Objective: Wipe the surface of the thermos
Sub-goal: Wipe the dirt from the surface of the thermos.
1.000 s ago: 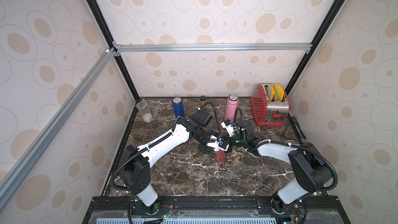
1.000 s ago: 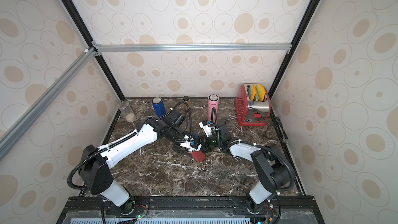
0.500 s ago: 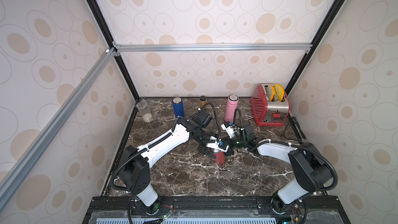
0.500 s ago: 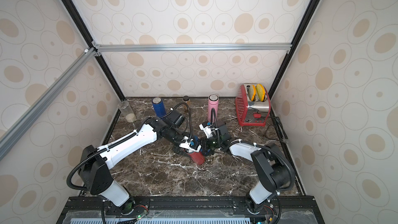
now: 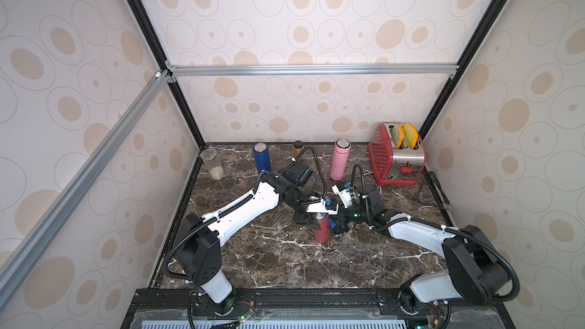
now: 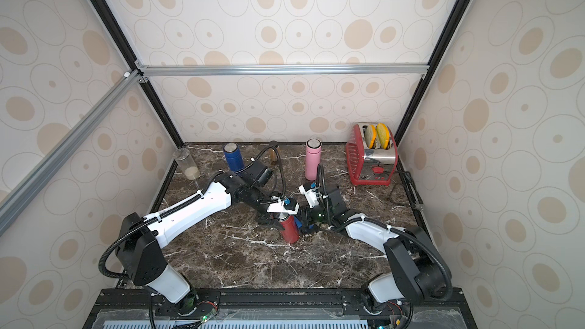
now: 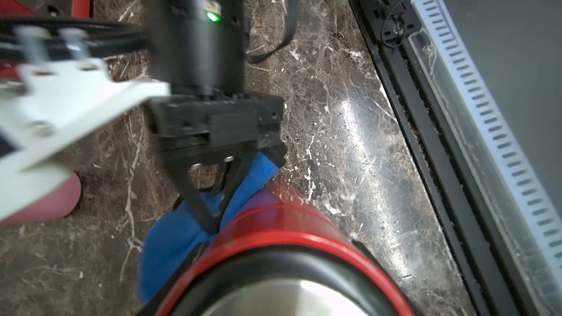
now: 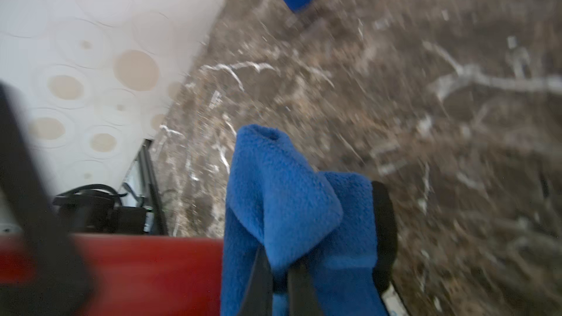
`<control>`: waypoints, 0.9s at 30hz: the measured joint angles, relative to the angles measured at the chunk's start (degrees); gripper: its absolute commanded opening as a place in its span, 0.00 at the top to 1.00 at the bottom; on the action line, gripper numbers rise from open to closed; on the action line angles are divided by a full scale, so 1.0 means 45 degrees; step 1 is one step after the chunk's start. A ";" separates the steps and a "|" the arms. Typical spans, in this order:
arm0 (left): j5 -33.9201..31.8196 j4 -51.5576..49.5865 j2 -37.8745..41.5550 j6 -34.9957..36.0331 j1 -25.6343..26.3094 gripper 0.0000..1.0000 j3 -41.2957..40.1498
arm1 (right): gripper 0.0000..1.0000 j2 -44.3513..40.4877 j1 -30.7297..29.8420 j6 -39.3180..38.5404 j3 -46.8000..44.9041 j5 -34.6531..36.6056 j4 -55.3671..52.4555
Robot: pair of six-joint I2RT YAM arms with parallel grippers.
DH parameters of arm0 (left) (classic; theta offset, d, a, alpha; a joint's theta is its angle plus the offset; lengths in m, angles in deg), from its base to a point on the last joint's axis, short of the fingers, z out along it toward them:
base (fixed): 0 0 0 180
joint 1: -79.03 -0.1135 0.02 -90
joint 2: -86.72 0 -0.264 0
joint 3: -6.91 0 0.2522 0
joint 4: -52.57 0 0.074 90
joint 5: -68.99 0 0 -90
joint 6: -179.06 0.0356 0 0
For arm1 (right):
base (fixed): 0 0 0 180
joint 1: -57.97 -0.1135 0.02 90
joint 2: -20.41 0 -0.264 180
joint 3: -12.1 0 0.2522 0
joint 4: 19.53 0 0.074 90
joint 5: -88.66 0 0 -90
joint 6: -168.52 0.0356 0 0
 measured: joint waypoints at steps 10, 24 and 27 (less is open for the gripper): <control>-0.0398 0.1821 0.0427 -0.4367 -0.0005 0.99 -0.0884 | 1.00 -0.0607 -0.0131 0.0219 -0.1452 0.1282 0.0175; -0.1146 0.3876 0.1127 -0.7563 0.0058 0.88 -0.2118 | 1.00 -0.3944 -0.0748 0.0374 -0.1467 0.2540 -0.1355; -0.1515 0.4085 0.1185 -0.7747 0.0321 0.80 -0.2200 | 1.00 -0.4007 -0.0962 0.0481 -0.1481 0.2977 -0.1423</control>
